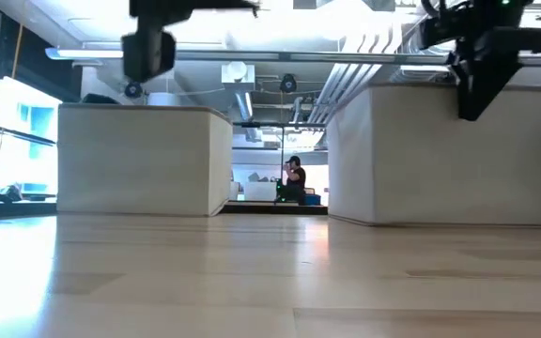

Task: Sort clothes
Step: Adjust the right laundry organizer, then adjust the left laundry organizer

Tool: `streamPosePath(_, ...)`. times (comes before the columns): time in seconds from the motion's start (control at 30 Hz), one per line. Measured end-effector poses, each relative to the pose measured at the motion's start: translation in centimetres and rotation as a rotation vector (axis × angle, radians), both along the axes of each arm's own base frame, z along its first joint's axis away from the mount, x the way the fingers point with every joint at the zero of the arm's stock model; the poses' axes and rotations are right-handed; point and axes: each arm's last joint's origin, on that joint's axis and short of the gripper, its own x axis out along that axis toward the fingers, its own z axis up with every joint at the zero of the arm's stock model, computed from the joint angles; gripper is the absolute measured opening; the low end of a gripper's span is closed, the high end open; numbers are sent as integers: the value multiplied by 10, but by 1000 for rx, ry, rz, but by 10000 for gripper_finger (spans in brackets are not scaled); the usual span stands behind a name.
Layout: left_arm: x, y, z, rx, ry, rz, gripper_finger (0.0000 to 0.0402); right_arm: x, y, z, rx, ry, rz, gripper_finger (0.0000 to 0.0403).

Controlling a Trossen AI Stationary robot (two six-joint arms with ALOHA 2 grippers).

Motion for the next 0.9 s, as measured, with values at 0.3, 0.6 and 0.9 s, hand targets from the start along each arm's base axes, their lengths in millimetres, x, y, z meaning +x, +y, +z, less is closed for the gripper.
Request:
streamPosePath(0.3, 7, -9, 50, 140, -29, -170, 27, 11, 15, 62, 203, -250, -55, 137)
streamPosePath(0.6, -38, 22, 135, 457, 216, -204, 9, 47, 35, 125, 226, -887, 46, 137)
streamPosePath(0.9, -117, 107, 181, 815, 492, 115, 17, 95, 49, 125, 280, -1157, 3, 137)
